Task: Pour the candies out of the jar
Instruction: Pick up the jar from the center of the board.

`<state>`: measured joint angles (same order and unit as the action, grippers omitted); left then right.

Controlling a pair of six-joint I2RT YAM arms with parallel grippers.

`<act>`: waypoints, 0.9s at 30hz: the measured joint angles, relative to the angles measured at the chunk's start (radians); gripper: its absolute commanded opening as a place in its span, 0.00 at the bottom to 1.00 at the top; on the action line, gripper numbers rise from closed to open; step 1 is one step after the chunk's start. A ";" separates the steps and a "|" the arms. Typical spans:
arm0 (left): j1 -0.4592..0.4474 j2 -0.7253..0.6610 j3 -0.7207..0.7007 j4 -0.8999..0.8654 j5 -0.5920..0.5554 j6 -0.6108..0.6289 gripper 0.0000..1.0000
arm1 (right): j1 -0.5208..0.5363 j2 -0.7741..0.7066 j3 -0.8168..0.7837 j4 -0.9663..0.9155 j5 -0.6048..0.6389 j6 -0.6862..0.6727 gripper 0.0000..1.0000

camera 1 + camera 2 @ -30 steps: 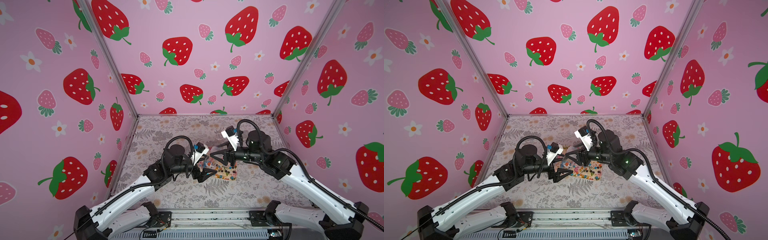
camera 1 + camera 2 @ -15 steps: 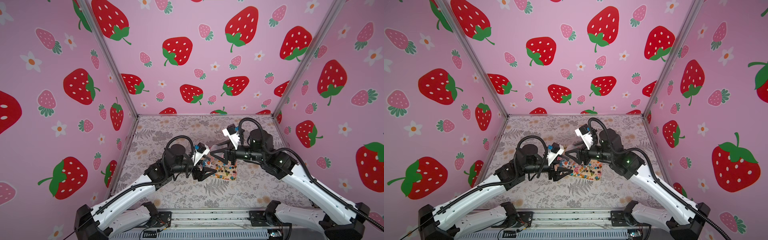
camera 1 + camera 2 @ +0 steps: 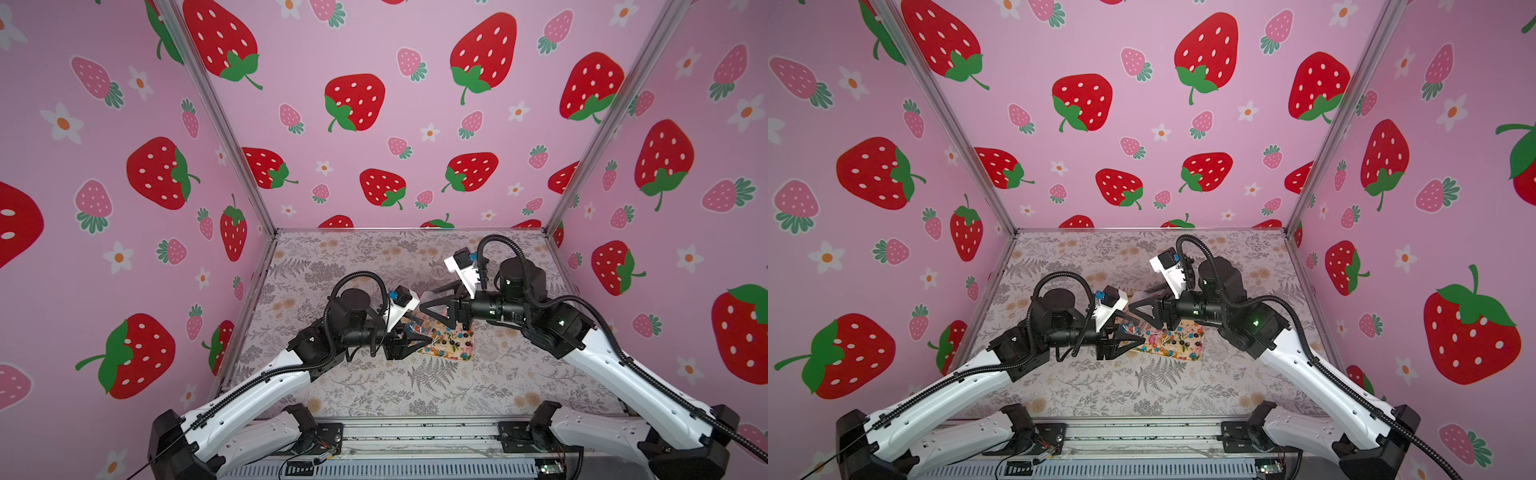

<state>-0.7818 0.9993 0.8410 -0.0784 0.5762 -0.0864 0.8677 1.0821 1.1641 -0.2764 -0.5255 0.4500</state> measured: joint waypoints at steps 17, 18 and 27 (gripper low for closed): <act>-0.002 -0.023 -0.002 0.023 -0.046 -0.031 0.51 | 0.000 -0.056 0.010 0.062 0.161 0.101 0.90; -0.002 -0.021 -0.002 0.023 -0.046 -0.033 0.51 | 0.000 -0.053 0.011 0.064 0.162 0.106 0.89; -0.002 -0.020 -0.002 0.027 -0.053 -0.039 0.51 | 0.000 -0.019 0.027 0.065 0.159 0.126 0.90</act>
<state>-0.7837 0.9794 0.8387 -0.0513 0.5236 -0.1257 0.8677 1.0630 1.1908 -0.2111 -0.3668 0.5762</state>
